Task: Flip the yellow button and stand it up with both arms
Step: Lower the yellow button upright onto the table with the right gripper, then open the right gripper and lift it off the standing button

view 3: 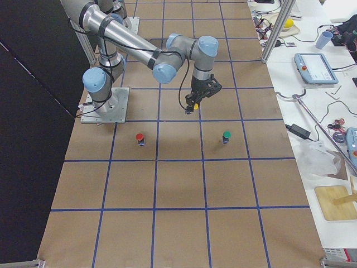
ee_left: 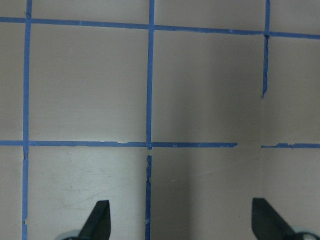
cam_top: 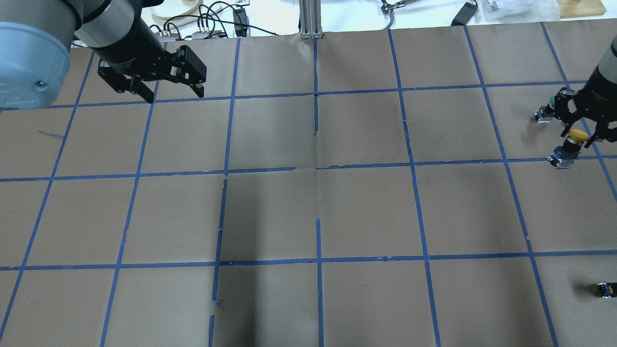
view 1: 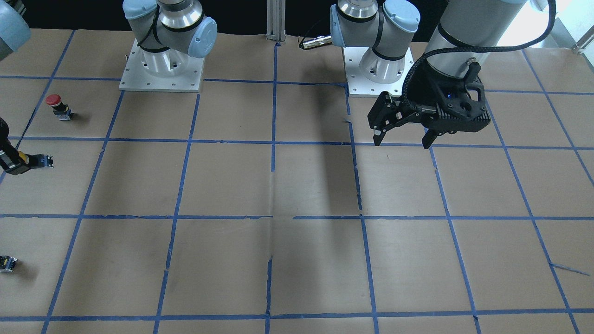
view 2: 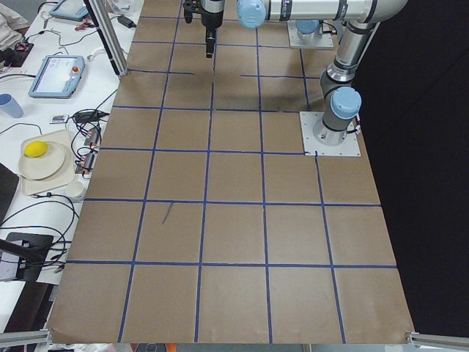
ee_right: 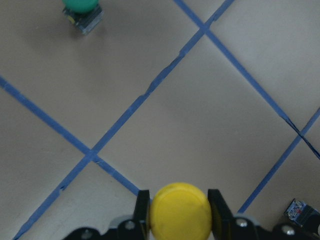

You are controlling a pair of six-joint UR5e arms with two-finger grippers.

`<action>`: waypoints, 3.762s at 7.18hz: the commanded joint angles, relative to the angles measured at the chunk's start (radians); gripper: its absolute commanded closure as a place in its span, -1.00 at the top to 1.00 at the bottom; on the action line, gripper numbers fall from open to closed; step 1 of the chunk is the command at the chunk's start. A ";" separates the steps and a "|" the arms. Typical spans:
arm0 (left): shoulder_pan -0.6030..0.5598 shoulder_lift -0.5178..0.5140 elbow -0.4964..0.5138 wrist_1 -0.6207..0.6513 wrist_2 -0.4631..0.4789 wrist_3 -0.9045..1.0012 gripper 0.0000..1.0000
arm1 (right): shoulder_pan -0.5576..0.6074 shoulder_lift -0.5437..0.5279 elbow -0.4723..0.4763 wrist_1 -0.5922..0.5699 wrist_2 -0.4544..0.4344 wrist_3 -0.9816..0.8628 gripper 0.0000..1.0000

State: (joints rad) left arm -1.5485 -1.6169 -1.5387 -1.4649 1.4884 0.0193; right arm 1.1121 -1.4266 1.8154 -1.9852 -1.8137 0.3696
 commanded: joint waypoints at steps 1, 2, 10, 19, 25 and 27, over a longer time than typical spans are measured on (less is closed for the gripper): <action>0.016 0.005 0.041 -0.093 0.001 0.033 0.99 | -0.058 0.021 0.181 -0.343 -0.033 -0.076 -0.67; 0.024 0.006 0.043 -0.097 -0.005 0.033 0.99 | -0.061 0.028 0.252 -0.498 -0.035 -0.139 -0.67; 0.025 0.009 0.052 -0.095 0.004 0.025 1.00 | -0.089 0.087 0.320 -0.623 -0.111 -0.049 -0.60; 0.027 0.019 0.049 -0.097 0.004 0.030 1.00 | -0.089 0.098 0.320 -0.618 -0.116 -0.057 0.49; 0.027 0.020 0.049 -0.097 0.004 0.030 1.00 | -0.081 -0.038 0.100 -0.086 0.034 -0.196 1.00; 0.027 0.020 0.049 -0.095 0.006 0.031 1.00 | 0.001 -0.041 -0.122 0.299 0.145 -0.196 1.00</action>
State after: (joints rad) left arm -1.5217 -1.5971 -1.4899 -1.5604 1.4936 0.0495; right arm 1.0587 -1.4634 1.8308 -1.9258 -1.7536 0.1742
